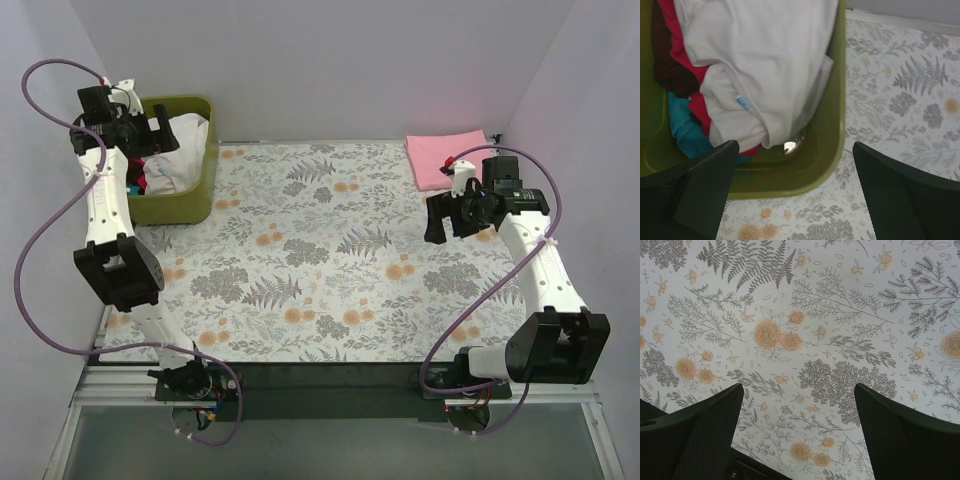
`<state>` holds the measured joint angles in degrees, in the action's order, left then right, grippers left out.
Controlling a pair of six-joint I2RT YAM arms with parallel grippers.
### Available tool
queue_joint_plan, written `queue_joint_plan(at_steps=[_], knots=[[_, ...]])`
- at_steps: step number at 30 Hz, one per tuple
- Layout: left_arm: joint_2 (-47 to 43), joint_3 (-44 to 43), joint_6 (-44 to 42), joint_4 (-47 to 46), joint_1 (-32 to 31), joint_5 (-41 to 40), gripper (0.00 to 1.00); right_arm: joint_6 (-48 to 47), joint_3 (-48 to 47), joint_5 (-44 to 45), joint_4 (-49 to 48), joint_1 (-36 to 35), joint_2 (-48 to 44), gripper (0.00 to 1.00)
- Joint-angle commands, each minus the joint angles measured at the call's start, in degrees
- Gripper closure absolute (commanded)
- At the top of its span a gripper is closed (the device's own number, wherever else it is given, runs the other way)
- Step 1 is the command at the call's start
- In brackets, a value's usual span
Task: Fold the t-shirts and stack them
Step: Grab the tshirt from the pile
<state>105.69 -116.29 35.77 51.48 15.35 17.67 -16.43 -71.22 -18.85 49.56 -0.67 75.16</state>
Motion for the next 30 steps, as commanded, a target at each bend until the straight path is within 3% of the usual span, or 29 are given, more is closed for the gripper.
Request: queue_joint_plan(at_steps=[1,6,14,23,30], knots=[[5.7,-4.8,0.4,-5.7,3.7,-1.1,0.02,0.6,-2.2,-2.8,-0.7,0.0,1.5,0.02],[18.1,-15.9,-1.3,-4.7,5.2,-2.1,0.02,0.1,-0.8,-1.5,-1.2,0.1,2.6,0.02],[22.7,-11.6,-0.9,-11.9,5.5,1.5,0.02,0.2,-0.2,-1.2,-1.7,0.1,4.6,0.02],[23.9,-11.6,0.9,-12.6,4.8,8.2,0.02,0.2,0.4,-1.1,-1.9,0.1,7.2,0.02],[27.4,-13.8,1.1,-11.9,2.8,5.6,0.02,0.2,0.6,-0.9,-2.0,0.0,8.2,0.02]])
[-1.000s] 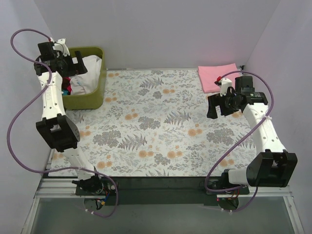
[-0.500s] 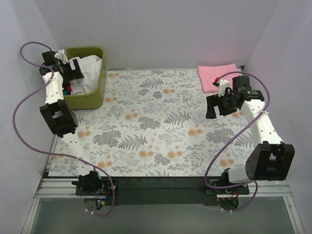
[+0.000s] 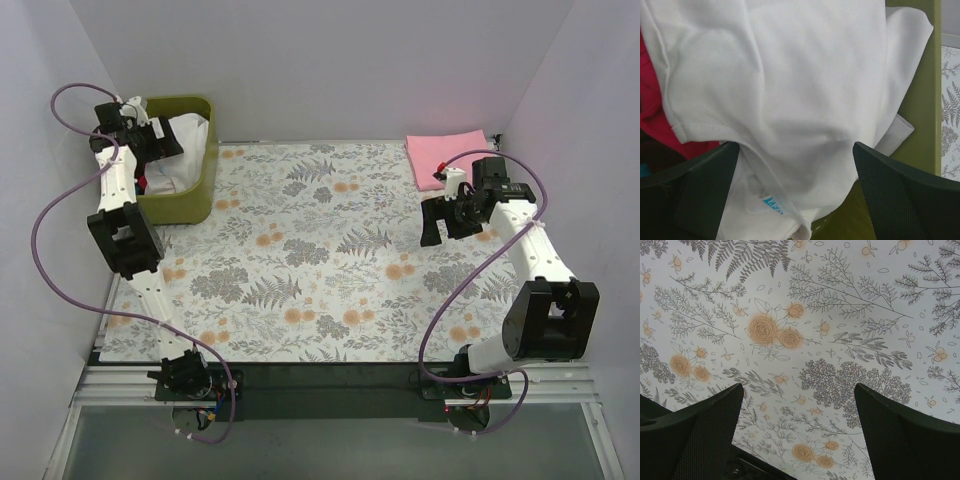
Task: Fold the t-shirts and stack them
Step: Grab the tshirt from the pile, then move the tshirt to the center of the board
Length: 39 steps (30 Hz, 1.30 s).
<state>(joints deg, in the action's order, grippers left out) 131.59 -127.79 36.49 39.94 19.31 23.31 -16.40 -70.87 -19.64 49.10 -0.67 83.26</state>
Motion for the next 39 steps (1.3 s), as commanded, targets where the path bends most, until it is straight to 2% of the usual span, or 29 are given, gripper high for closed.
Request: queue_joint_plan(at_steps=[1,3,6,7,9,10,13,14,18,21,26,30,39], knots=[[1.9,-2.7,0.3,-0.1,-1.4,-0.4,0.02,0.1,0.2,0.0,-1.6,0.1,0.1,0.02],[2.4,-3.0,-0.2,0.2,-2.3,-1.5,0.02,0.1,0.3,0.3,-1.6,0.0,0.5,0.02],[2.7,-3.4,0.2,0.1,-2.9,-1.4,0.11,0.2,0.1,0.7,-1.6,0.1,1.0,0.02],[2.6,-3.9,0.4,0.1,-2.9,-1.2,0.25,0.3,-0.1,0.7,-1.6,0.1,1.1,0.02],[2.0,-5.2,1.1,0.0,-2.9,-1.4,0.42,0.4,-0.1,0.7,-1.6,0.0,1.1,0.02],[1.3,-5.3,1.6,-0.3,-2.9,-2.1,0.60,0.4,-0.2,0.5,-1.6,0.0,1.0,0.02],[-1.8,-4.4,2.1,-2.1,-2.8,-2.7,0.71,0.6,0.0,-0.4,-1.6,0.0,0.8,0.02],[-2.4,-4.6,2.2,-2.7,-2.9,-3.0,0.80,0.6,0.2,-0.7,-1.6,0.1,0.7,0.02],[-5.4,-6.9,2.2,-3.0,-2.9,-6.3,0.98,0.7,0.1,-1.0,-1.6,0.1,0.2,0.02],[-8.4,-7.7,2.4,-5.0,-2.8,-10.0,1.00,0.7,0.3,-1.3,-1.6,0.0,-0.5,0.02],[-14.2,-7.6,3.8,-11.0,-2.8,-11.8,1.00,0.7,0.6,-1.7,-1.6,0.0,-1.5,0.02],[-18.5,-8.0,6.0,-15.2,-2.8,-10.0,1.00,0.7,0.6,-2.0,-1.7,0.0,-1.9,0.02],[-22.2,-11.1,11.8,-21.0,-2.9,-3.0,1.00,0.6,1.2,-2.5,-1.9,0.1,-3.0,0.02]])
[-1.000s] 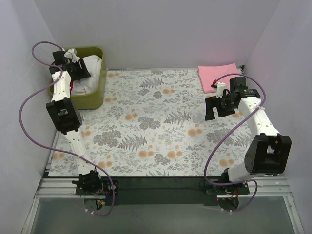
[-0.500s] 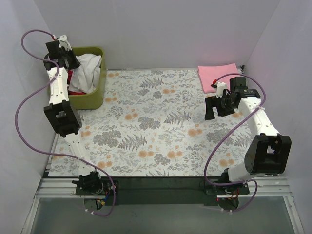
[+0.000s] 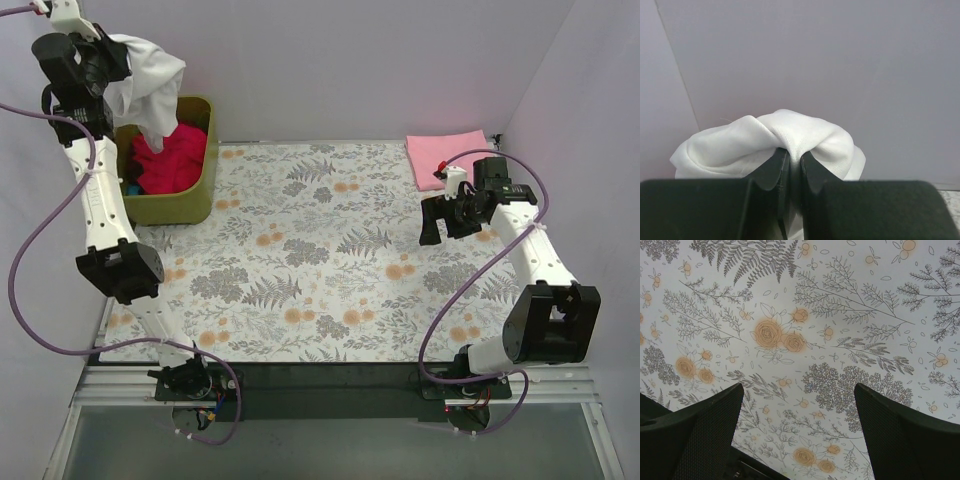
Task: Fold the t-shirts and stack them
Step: Move the tshirt to the center of the board
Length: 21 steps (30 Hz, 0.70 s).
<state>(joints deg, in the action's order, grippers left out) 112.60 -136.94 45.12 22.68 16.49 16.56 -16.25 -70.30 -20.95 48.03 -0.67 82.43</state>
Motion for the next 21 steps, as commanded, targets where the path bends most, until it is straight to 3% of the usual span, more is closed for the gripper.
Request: queue_joint_plan(at_steps=[1,5,10,14,18,19,20,21], knots=[[-3.5,-2.1,3.7,-4.3,-0.1,6.3,1.00,0.4,0.6,-1.2,-0.9,0.1,-2.4,0.02],[-7.7,-0.3,8.6,-7.5,-4.1,18.3,1.00,0.4,0.4,-1.2,-1.0,0.1,-2.5,0.02],[-10.8,0.2,11.8,-10.1,-12.3,23.8,1.00,0.4,0.4,-2.0,-0.9,0.1,-3.1,0.02],[-10.7,1.1,20.0,-11.3,-18.8,31.1,1.00,0.4,0.3,-2.5,-1.0,0.1,-3.4,0.02],[-12.1,8.5,26.7,-12.0,-21.3,34.2,1.00,0.4,0.0,-3.7,-0.8,2.9,-3.5,0.02],[-13.4,11.5,28.5,-11.9,-21.3,36.2,0.87,0.3,-0.3,-4.0,-0.7,3.5,-3.4,0.02],[-14.5,14.7,27.7,-11.3,-21.2,37.9,0.24,0.3,-0.5,-4.1,-0.7,3.7,-3.4,0.02],[-15.5,21.5,25.1,-9.9,-21.2,40.5,0.02,0.2,-0.6,-4.2,-0.6,4.3,-3.3,0.02]])
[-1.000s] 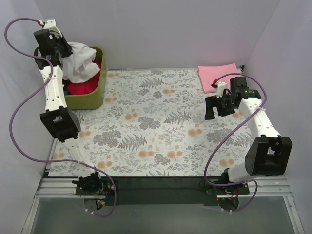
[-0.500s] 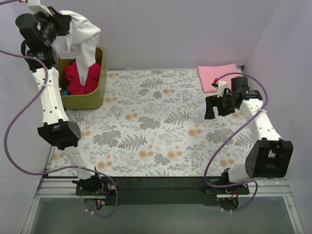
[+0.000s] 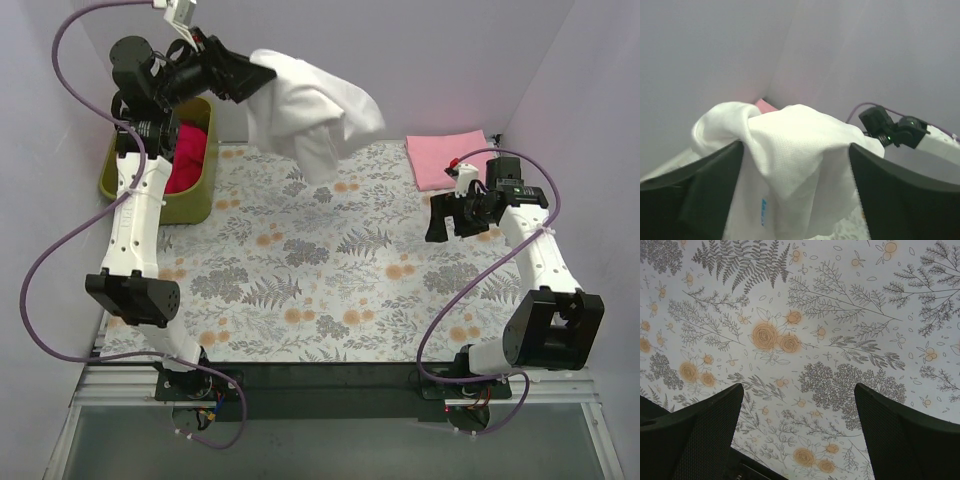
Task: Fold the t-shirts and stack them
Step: Move the tshirt to the center of the board, then flatten the tshirt out
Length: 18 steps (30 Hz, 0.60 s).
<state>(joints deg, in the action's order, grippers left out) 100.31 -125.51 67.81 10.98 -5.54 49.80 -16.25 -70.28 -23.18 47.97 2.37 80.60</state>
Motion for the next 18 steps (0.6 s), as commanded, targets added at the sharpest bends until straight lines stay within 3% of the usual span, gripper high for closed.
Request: queue_joint_plan(at_steps=[1,2,5,12,16,18], knots=[[-4.1,12.7,-1.1,4.5,1.0,8.6,0.02,0.0,-0.8,-2.0,-0.4,1.5,-1.6,0.02],[-6.3,15.8,-7.9,11.6,1.6,6.6,0.02,-0.3,-1.2,-2.0,-0.1,1.7,-1.7,0.02],[-10.7,27.0,-19.2,20.5,3.4,0.3,0.02,-2.0,-1.3,-1.1,0.6,2.0,-2.0,0.02],[-15.1,44.5,-41.8,35.1,1.8,-1.6,0.02,-8.2,0.7,3.6,3.1,1.9,-0.2,0.03],[-13.7,51.4,-47.4,38.2,-2.1,-5.5,0.02,-10.0,1.5,7.0,3.5,1.9,3.3,0.08],[-12.5,54.2,-48.6,39.1,-4.4,-6.1,0.06,-10.4,1.2,7.4,3.5,1.9,4.8,0.12]])
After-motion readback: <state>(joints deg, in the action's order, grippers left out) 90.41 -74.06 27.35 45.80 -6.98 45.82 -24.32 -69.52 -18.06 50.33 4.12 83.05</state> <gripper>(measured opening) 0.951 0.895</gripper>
